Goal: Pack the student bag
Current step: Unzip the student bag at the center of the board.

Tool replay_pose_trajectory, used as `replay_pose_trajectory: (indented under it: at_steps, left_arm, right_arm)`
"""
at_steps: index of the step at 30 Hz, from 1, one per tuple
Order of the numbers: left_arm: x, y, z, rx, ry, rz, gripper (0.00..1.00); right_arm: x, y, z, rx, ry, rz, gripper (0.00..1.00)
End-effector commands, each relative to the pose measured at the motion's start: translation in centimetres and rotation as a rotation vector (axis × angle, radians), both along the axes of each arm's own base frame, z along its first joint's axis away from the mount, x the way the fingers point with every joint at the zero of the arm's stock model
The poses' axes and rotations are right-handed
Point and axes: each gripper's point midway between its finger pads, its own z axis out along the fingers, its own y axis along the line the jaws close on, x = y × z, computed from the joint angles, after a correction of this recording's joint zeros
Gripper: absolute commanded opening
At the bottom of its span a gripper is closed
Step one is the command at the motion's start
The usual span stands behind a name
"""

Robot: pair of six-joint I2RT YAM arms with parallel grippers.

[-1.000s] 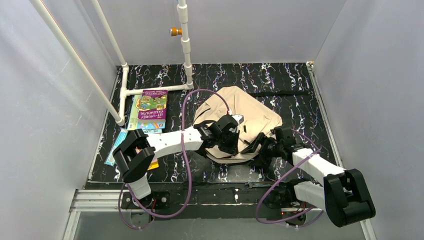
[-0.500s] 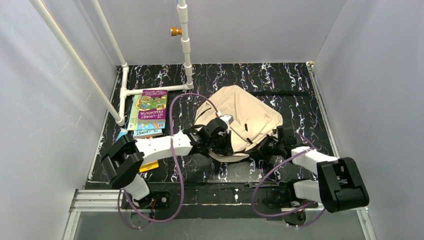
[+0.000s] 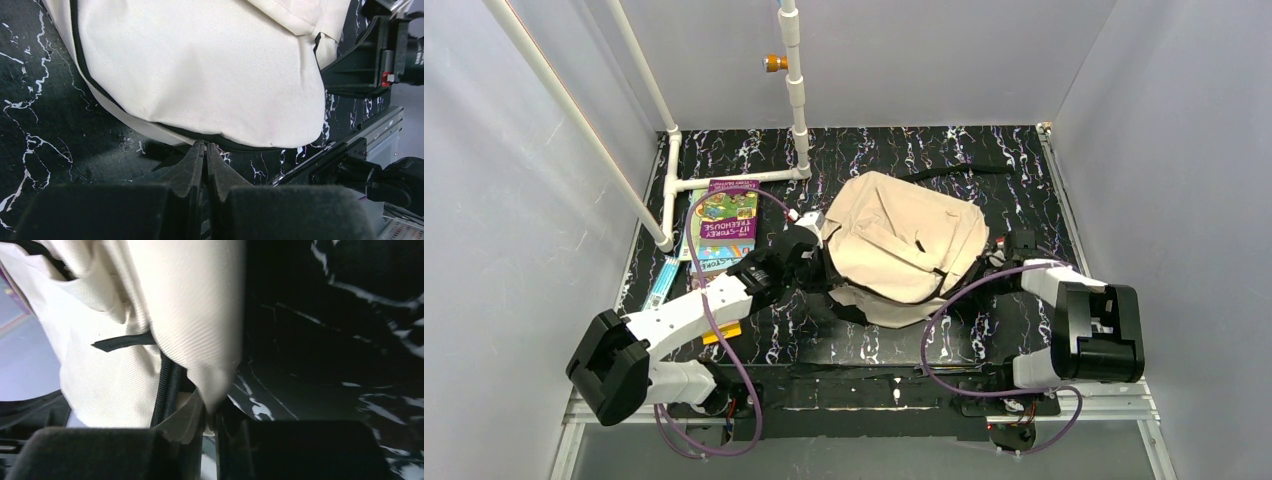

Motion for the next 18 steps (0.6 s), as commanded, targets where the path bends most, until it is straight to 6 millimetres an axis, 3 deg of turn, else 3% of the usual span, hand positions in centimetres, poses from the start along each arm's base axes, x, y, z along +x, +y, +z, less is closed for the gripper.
replay_pose_trajectory:
  at_steps: [1, 4, 8, 9, 11, 15, 18]
  left_arm:
    - [0.0, 0.5, -0.3, 0.016, 0.038, -0.016, 0.0]
    - [-0.2, -1.1, 0.2, -0.051, 0.061, -0.05, 0.0]
    - [-0.2, -2.0, 0.6, -0.08, 0.08, -0.071, 0.0]
    - [-0.3, -2.0, 0.7, -0.08, 0.083, -0.069, 0.0]
    - [-0.3, -1.9, 1.0, -0.084, 0.079, -0.065, 0.0]
    - [-0.4, -1.4, 1.6, -0.084, 0.065, -0.05, 0.0]
    - [-0.5, -1.2, 1.6, -0.093, 0.068, -0.035, 0.0]
  right_arm:
    - [1.4, -4.9, 0.4, -0.34, -0.118, 0.153, 0.38]
    - [2.5, -5.9, 4.0, -0.557, -0.241, 0.201, 0.66]
    - [3.8, -2.9, 8.7, -0.752, -0.456, 0.294, 0.78]
    - [4.0, -1.6, 9.7, -0.773, -0.505, 0.35, 0.79]
    - [3.8, 3.5, 11.3, -0.72, -0.659, 0.557, 0.8]
    - [1.2, 12.2, 12.8, -0.714, -0.946, 0.923, 0.8]
    - [0.8, 16.5, 13.7, -0.699, -1.105, 1.003, 0.8]
